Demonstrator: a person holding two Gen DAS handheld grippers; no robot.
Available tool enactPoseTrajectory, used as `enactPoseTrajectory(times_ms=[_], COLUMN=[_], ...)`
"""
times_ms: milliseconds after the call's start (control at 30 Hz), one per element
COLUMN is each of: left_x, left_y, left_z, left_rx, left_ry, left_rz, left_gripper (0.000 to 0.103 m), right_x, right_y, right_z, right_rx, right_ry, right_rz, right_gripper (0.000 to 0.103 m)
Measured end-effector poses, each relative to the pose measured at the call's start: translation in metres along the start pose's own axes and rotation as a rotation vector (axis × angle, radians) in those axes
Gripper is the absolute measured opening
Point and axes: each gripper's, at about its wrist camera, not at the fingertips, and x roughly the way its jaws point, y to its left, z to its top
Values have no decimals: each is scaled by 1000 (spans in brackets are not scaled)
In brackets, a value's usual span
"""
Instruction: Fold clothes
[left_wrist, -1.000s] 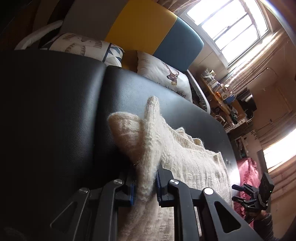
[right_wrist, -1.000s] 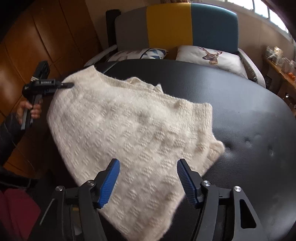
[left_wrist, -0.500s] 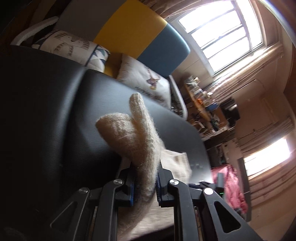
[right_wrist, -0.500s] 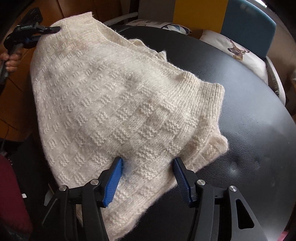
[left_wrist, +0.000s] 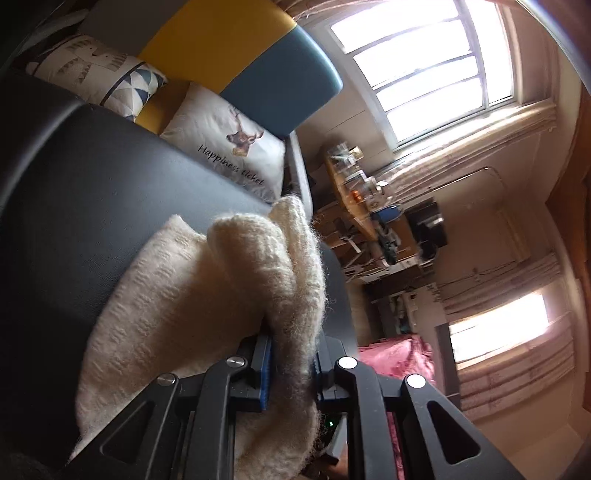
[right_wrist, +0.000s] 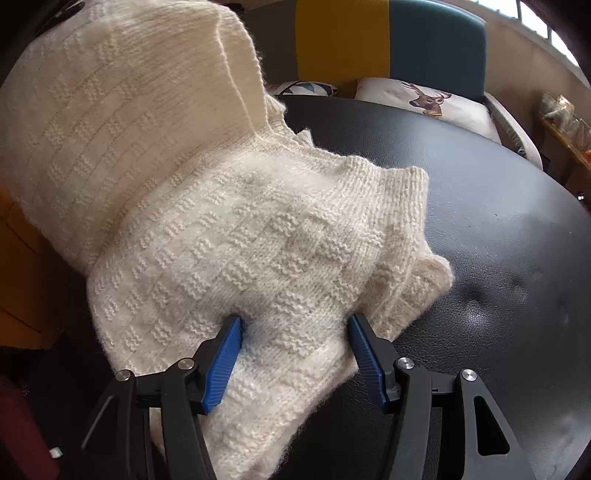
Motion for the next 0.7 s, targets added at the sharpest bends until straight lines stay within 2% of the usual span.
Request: enactPoseTrajectory(times_ms=[233,467,533,600,700], left_x=[79,139,148,144,138], left_y=[-10,-4,-5,-5,-15], left_z=[-34,-60,-61,-66,-67], left_rx=[4,-18,-26,-43,-55], left_ry=[84,166,200,210,263], left_rz=[147,208,198,172,67], left_gripper=[15,17,18,25,26], right_x=[-8,-17,-19,-21,-24], right_y=[7,13,15,17,20], right_z=[-9,-19,-21,-23,-26], right_rx=[55,82,86,86,81], right_ry=[-74,-119,-128,-138,-153], right_rz=[37,59,56,54,49], right_gripper=[60,61,61,62,62])
